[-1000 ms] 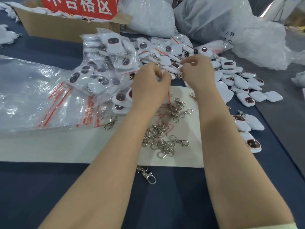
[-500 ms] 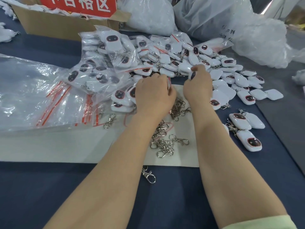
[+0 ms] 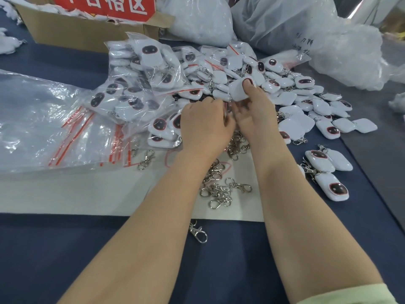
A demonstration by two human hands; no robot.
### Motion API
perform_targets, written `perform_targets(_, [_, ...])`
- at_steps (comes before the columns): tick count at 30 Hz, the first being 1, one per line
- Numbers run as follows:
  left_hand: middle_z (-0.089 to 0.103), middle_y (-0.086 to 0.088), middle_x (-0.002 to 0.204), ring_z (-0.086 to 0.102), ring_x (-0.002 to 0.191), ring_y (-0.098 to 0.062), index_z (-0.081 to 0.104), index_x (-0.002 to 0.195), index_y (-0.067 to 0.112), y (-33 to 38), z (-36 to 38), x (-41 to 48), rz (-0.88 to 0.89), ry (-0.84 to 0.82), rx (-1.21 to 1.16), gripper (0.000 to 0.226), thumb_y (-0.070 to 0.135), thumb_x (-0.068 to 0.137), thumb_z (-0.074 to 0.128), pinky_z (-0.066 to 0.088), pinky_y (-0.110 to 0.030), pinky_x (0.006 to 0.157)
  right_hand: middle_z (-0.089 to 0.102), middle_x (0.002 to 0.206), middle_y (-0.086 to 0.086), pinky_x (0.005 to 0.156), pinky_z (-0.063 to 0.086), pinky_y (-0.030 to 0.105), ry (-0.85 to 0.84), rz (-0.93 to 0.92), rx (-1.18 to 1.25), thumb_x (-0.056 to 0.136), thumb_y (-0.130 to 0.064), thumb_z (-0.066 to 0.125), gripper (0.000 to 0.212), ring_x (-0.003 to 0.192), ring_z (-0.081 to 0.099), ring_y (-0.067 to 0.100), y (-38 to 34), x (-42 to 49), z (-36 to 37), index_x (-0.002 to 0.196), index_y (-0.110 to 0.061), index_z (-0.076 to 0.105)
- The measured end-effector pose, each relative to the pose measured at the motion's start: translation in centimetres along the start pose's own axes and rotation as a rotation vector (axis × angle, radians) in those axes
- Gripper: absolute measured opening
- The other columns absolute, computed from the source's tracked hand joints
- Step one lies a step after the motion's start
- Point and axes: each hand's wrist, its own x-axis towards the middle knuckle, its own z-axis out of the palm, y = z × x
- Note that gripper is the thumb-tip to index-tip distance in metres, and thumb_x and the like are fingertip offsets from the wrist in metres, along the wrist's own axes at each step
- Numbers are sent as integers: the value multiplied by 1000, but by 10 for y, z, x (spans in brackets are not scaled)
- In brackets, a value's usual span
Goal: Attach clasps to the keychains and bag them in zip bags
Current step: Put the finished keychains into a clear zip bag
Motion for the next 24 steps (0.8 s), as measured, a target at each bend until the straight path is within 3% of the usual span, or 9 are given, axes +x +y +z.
perform_targets(3, [62,-2,93,56,87,-24,56,87,19,0,1,0,2,4,9,18,34,91,48,32,-33,80,61,96,14,78,56,37,-52,15,24,100,-9,48,5,79,67,25,3,0,0,99,-10,53])
perform_targets(6, [61,-1,92,56,86,-24,57,88,18,0,2,0,10,9,19,19,34,91,47,32,-32,80,62,91,14,62,59,30,-35,4,-29,102,-10,45,10,67,67,21,6,-1,2,105,-3,51])
perform_targets(9, [60,-1,88,53,81,-23,56,85,17,0,3,0,6,7,14,18,32,91,47,31,-33,79,64,84,12,50,50,22,1,-27,-95,100,-11,49,10,54,60,13,6,-1,1,98,-4,55])
perform_targets(15, [49,5,80,39,72,-17,45,80,22,-1,4,0,5,7,25,16,34,90,47,21,-28,73,65,64,2,52,45,21,-23,-68,-218,94,-16,60,9,50,54,9,5,-4,0,86,-12,62])
perform_targets(20, [61,-1,87,54,80,-23,47,81,22,1,2,0,6,-6,28,13,32,89,48,26,-31,74,59,62,1,54,45,21,-57,-146,-412,92,-12,58,13,55,54,10,8,-6,0,79,-14,59])
perform_targets(24, [61,-1,88,55,84,-24,43,81,23,0,1,-1,9,-11,21,13,33,89,48,30,-32,78,63,69,5,54,46,21,-59,-134,-391,95,-13,55,13,58,57,12,10,-5,1,84,-10,59])
